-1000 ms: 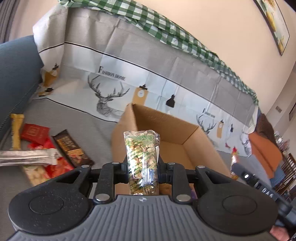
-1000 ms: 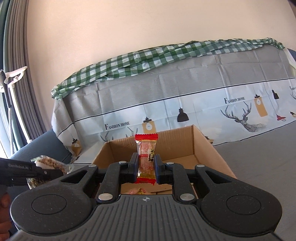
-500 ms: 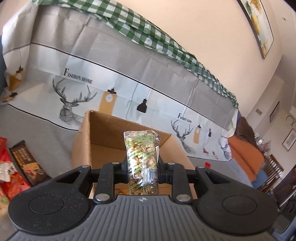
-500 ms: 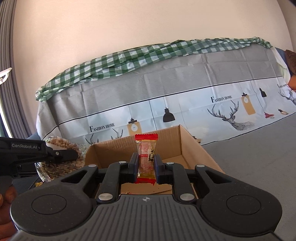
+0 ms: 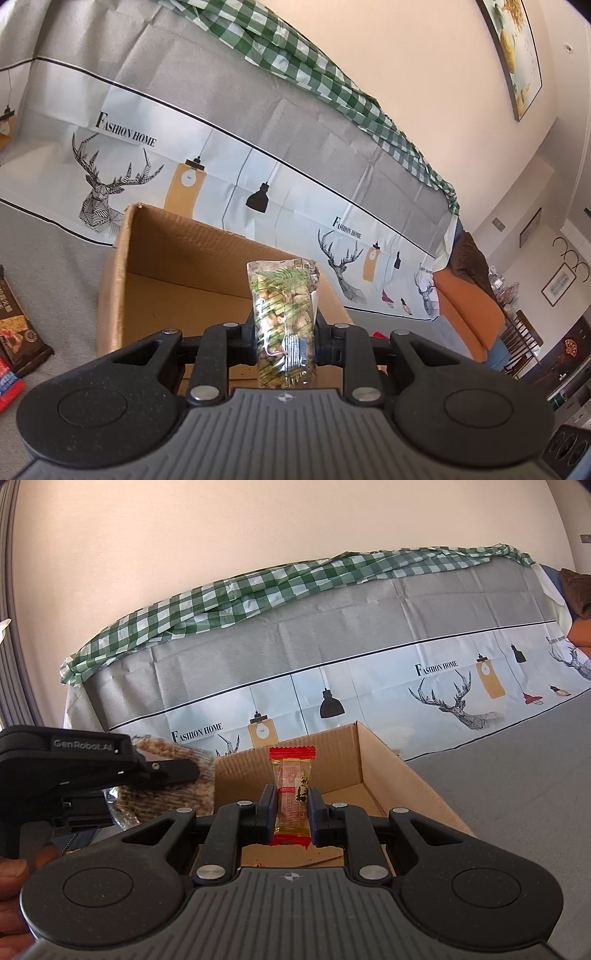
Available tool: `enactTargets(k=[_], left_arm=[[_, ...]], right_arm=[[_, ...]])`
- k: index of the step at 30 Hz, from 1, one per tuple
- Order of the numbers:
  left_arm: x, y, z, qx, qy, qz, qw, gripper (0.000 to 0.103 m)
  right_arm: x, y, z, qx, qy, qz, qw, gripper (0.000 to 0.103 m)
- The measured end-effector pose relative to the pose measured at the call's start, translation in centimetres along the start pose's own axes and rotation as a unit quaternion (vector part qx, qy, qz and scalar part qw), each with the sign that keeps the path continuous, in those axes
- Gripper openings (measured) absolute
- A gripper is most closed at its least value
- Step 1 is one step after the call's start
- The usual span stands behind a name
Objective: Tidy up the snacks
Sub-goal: 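Carry the red candy and peanut cake over the box with both grippers, then open both grippers to drop the snacks into the box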
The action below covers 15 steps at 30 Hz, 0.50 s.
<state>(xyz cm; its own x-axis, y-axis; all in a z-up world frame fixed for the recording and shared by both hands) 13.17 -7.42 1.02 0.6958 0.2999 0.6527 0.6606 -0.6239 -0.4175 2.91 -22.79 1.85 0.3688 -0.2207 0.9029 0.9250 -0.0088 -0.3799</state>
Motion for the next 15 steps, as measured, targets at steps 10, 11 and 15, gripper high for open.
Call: enactTargets(k=[10, 11, 15], left_arm=[[-0.3, 0.9, -0.7, -0.028, -0.007, 0.024, 0.9993, 0.061], [-0.2, 0.7, -0.8, -0.025, -0.003, 0.017, 0.9995, 0.066], [0.0, 0.3, -0.7, -0.022, 0.001, 0.005, 0.9997, 0.066]], right_arm=[[-0.4, 0.5, 0.6, -0.005, -0.004, 0.014, 1.000, 0.047], [-0.4, 0.4, 0.7, -0.011, -0.004, 0.011, 1.000, 0.057], [-0.6, 0.3, 1.2, -0.009, 0.001, 0.011, 1.000, 0.061]])
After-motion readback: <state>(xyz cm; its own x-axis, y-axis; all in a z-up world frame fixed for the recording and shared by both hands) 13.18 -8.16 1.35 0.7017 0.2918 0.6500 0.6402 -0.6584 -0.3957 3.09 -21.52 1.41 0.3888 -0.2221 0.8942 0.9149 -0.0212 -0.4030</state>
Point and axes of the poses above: each gripper's, at about its wrist camera, not at the fingertips, and y roughly the way its jaws point, z to its left, x to its top, the point moved 5 cm from there along y, roughly the way its jaws point, and after that the axes turned 5 degrees about -y, right-handed, at the moved point
